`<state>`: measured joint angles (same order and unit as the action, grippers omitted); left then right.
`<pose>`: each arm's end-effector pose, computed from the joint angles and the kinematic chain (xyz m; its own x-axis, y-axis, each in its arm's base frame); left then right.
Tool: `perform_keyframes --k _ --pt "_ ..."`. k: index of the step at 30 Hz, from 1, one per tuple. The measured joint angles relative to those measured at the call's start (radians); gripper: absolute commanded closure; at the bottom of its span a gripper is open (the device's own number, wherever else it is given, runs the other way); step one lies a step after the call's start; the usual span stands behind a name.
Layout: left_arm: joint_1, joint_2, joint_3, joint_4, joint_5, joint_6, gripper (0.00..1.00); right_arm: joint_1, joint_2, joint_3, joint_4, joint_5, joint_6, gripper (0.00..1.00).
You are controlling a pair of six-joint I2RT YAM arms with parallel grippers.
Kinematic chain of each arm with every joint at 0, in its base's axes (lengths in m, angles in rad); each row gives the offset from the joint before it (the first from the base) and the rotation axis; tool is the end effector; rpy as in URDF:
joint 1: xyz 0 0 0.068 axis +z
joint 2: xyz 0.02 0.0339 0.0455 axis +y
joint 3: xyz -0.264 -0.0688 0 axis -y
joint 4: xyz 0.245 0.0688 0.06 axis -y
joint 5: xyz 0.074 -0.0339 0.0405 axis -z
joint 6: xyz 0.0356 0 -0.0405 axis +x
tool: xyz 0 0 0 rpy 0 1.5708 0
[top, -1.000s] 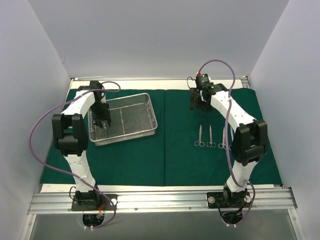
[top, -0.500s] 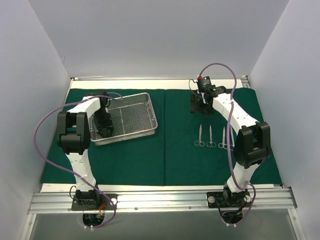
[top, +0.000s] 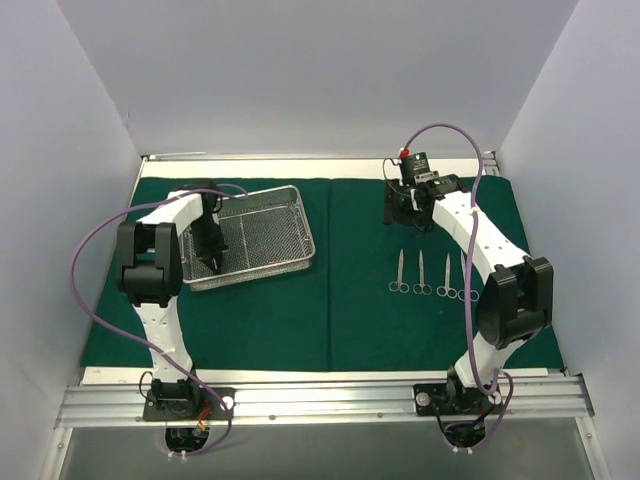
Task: Open and lay out the surgical kit
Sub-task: Pick up the medical item from the container.
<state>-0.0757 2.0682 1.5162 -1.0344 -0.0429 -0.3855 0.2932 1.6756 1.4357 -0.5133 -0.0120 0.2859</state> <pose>0.3833 -0.0275 0.1586 -0.9525 -0.3045 -0.0017 -0.3043 0.9515 0.0456 0.3635 0.1102 0.3012 -0.7121 0.0796 -0.6976 -0.1006 0.9717 0.2136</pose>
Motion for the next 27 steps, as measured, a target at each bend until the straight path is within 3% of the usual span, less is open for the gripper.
perform_keyframes --k 15,27 --pt "-0.012 0.047 0.221 -0.042 0.087 0.053 0.98 0.012 0.008 0.010 -0.015 0.000 0.008 0.47" --pt "-0.020 0.045 0.240 -0.031 0.243 0.075 0.98 0.035 0.042 0.061 -0.012 -0.042 0.012 0.46"
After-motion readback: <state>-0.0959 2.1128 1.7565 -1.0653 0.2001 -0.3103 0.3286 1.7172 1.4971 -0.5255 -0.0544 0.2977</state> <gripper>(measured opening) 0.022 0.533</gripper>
